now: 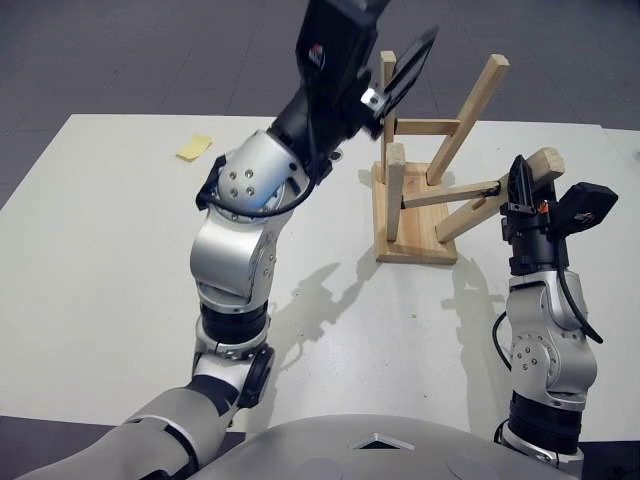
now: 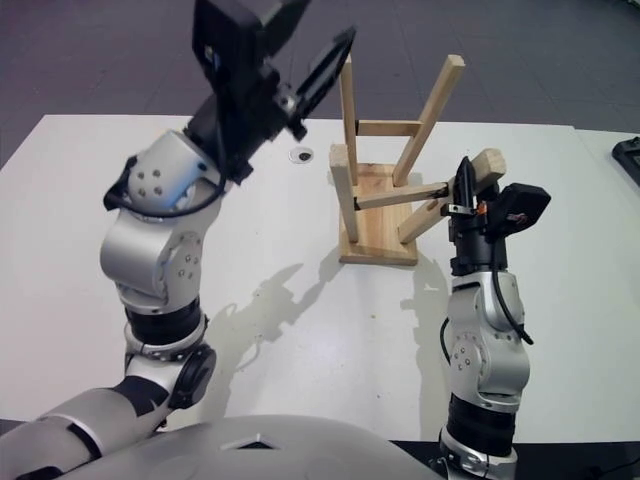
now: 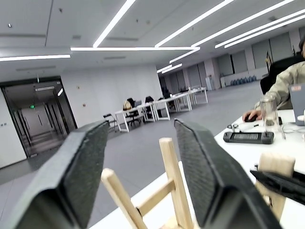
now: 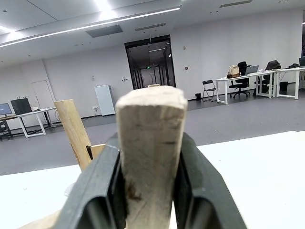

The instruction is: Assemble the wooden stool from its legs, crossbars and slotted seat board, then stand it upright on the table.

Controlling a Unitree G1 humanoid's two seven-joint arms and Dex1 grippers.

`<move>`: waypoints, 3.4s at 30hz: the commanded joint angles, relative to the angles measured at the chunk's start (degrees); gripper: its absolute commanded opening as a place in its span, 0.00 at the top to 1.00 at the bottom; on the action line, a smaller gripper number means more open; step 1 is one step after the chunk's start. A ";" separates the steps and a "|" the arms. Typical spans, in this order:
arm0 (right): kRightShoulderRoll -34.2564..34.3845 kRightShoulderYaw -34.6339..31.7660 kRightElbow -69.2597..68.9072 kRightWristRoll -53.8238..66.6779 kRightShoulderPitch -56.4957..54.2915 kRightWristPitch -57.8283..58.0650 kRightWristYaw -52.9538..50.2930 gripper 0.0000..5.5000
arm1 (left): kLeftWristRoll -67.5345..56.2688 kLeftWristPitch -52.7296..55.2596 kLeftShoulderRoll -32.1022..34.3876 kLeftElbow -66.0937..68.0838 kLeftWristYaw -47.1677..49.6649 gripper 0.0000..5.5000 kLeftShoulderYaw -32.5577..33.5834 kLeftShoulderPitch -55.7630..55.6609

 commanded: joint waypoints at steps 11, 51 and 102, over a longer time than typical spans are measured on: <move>-5.41 2.37 10.02 -5.53 4.39 2.00 3.64 0.81 | 1.35 -6.38 3.70 6.74 3.46 0.97 -5.16 3.92; -2.72 6.52 8.32 -0.19 3.66 4.19 1.41 0.81 | -37.53 4.99 -20.04 27.84 18.72 1.00 -10.41 -16.16; -1.42 7.16 0.15 3.55 1.62 11.32 -1.65 0.82 | -16.76 19.68 -5.61 36.22 13.60 1.00 -18.34 -8.49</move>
